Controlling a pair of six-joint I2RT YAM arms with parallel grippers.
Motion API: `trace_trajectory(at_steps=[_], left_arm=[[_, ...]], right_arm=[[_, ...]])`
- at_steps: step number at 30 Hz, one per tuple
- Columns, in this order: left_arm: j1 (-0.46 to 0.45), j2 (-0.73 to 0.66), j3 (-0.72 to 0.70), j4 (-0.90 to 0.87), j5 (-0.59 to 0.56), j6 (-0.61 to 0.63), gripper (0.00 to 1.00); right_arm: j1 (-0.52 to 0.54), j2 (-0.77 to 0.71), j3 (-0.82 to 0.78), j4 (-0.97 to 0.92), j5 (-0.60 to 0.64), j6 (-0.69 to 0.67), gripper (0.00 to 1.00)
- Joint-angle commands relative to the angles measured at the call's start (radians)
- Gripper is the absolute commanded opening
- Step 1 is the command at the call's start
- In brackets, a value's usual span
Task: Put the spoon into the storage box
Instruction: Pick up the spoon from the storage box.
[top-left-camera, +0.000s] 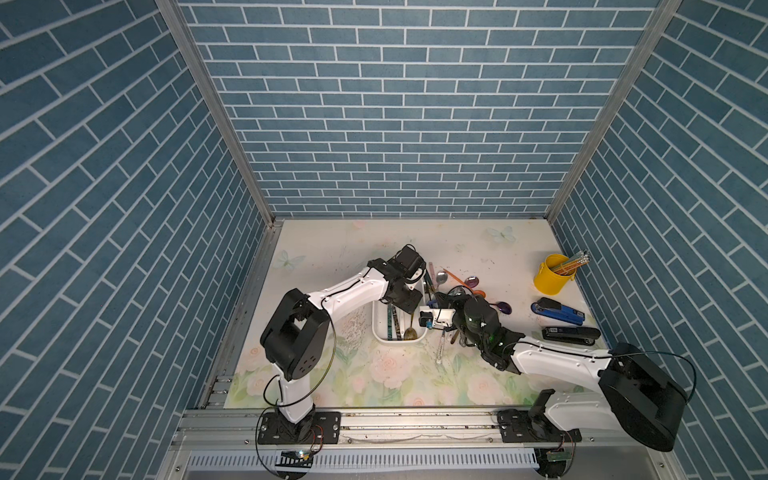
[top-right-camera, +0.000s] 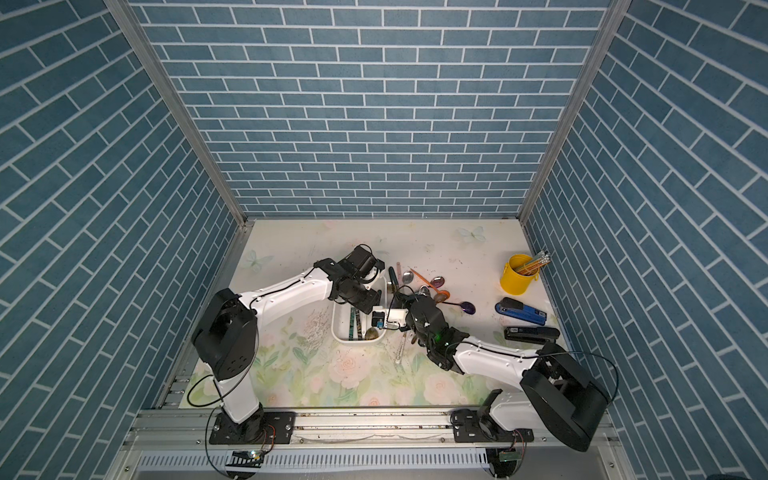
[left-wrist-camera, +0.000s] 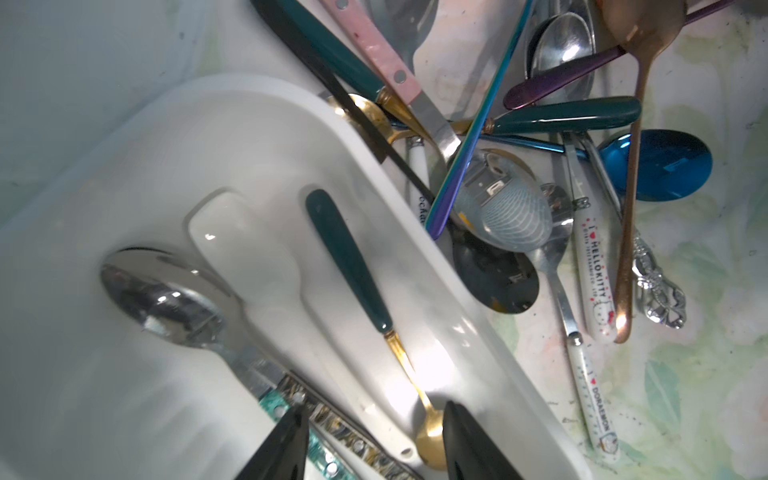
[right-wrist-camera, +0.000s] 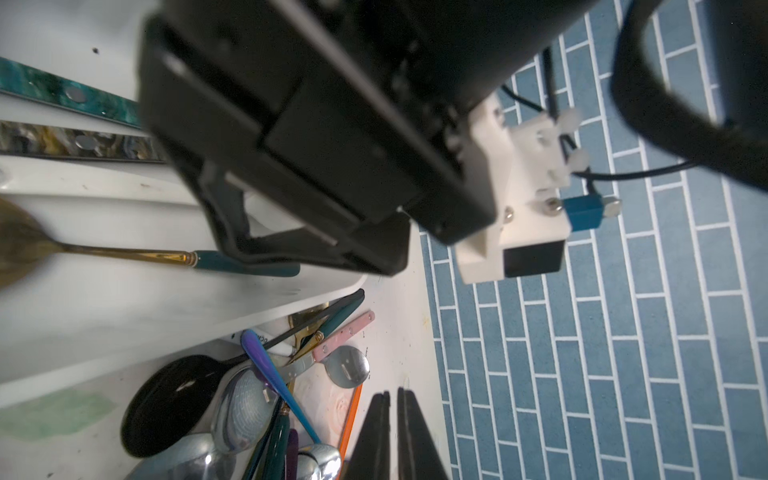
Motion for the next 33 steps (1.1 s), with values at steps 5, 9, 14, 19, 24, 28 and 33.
trace_trajectory(at_steps=[5,9,14,19,24,28,33], left_arm=[[-0.021,0.097,0.069,-0.032,-0.01,-0.115,0.54],[-0.023,0.131,0.087,-0.039,-0.025,-0.143,0.52],[-0.024,0.172,0.097,-0.037,-0.038,-0.172,0.5],[-0.024,0.162,0.067,-0.006,-0.045,-0.188,0.5],[-0.026,0.22,0.084,-0.018,-0.053,-0.189,0.51],[-0.027,0.257,0.09,-0.058,-0.115,-0.184,0.51],[-0.027,0.273,0.076,-0.073,-0.16,-0.172,0.42]], right_arm=[[-0.001,-0.051,-0.054,0.03,0.068,0.098,0.11],[-0.001,-0.058,-0.065,0.043,0.077,0.096,0.11],[-0.001,-0.062,-0.081,0.069,0.091,0.099,0.11],[-0.001,-0.067,-0.087,0.072,0.09,0.102,0.11],[-0.001,-0.052,-0.087,0.077,0.095,0.107,0.15],[-0.001,-0.049,-0.086,0.074,0.096,0.11,0.17],[-0.001,-0.028,-0.078,0.075,0.091,0.109,0.18]])
